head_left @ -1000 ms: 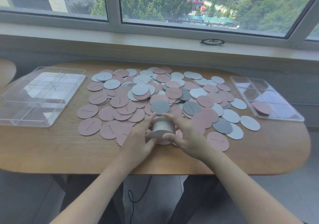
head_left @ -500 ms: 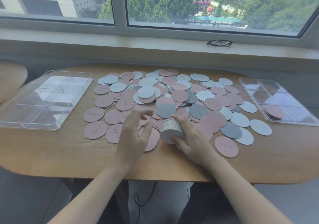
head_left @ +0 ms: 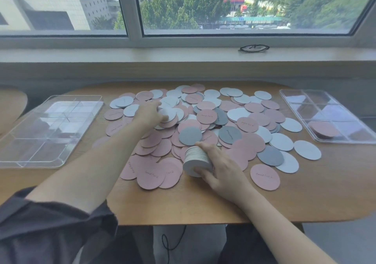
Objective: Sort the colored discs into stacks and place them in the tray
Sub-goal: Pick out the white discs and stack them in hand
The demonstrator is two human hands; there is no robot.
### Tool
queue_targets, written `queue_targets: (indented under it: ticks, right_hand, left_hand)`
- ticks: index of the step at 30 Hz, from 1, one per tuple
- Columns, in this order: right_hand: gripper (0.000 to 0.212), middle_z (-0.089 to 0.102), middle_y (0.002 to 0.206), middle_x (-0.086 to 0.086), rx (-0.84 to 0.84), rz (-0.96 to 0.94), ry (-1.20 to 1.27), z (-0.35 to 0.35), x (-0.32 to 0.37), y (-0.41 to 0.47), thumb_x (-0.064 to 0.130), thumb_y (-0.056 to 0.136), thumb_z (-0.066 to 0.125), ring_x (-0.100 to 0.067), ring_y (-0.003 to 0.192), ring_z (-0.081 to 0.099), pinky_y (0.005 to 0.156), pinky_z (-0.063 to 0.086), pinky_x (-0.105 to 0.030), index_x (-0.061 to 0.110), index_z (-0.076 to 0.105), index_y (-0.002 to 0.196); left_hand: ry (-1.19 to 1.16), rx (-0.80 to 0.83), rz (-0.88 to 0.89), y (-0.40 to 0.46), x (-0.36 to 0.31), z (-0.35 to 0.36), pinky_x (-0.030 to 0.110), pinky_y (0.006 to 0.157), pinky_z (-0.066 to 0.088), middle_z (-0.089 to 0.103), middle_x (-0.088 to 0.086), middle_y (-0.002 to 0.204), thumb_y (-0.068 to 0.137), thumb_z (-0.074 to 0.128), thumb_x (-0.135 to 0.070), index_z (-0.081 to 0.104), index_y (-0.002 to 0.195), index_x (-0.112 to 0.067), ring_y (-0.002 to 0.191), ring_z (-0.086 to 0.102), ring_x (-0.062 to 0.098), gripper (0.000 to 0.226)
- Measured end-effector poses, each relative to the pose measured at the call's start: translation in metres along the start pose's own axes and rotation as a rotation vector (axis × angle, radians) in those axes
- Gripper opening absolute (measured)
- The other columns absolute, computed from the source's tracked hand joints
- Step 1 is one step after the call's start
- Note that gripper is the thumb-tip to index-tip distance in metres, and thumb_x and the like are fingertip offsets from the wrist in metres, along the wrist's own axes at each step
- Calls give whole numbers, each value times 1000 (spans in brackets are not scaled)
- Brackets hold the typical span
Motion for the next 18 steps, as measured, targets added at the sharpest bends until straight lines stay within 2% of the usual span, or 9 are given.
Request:
queue_targets:
  ticks: [4,8,11,13,15,18]
  right_hand:
    - [61,53,137,6,2,-8,-7,0,0,1,29,91,65,-14,115,53,92,41,-26,23,38,145]
    - [60,54,137,5,2,-1,-7,0,0,1,29,90,65,-15,114,54,92,42,-28,22,39,144]
    - [61,53,138,5,5,12,-6,0,-1,1,31,90,65,-16,115,54,94,45,-31,24,38,145]
    - [62,53,138,6,5,18,-1,-1,-1,0,31,89,65,-16,115,54,95,45,-32,25,37,145]
    - [62,54,136,6,4,26,8,-1,-1,0,30,89,65,-16,114,54,94,45,-31,26,37,145]
    - [63,55,134,6,1,37,9,-2,0,0,29,89,66,-16,112,55,92,44,-29,27,37,144]
  left_hand:
    - [36,-25,15,1,-4,2,42,102,46,57,4,134,80,79,-29,53,139,-20,120,55,27,65]
    - [-61,-70,29,-3,-5,1,39,100,45,50,10,133,79,81,-22,55,135,-17,121,53,28,61]
    - [-137,-136,67,-12,-7,-5,34,97,42,51,11,133,85,76,-13,53,136,-11,120,51,27,57]
    - [-181,-171,76,-18,-6,-10,31,89,41,55,8,123,89,70,-8,55,134,-11,113,52,25,47]
    - [-241,-178,45,-22,-1,-15,31,83,41,58,4,116,94,62,-8,57,130,-14,104,54,23,37]
    - [-358,-186,34,-27,9,-22,31,80,42,62,5,117,95,56,-10,63,123,-16,101,57,23,31]
Point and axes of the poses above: each hand's wrist, its own y-axis towards the middle knuckle, its own z-axis out of the palm, x = y × z, the point moved 3 cm from there along y, towards the middle knuckle
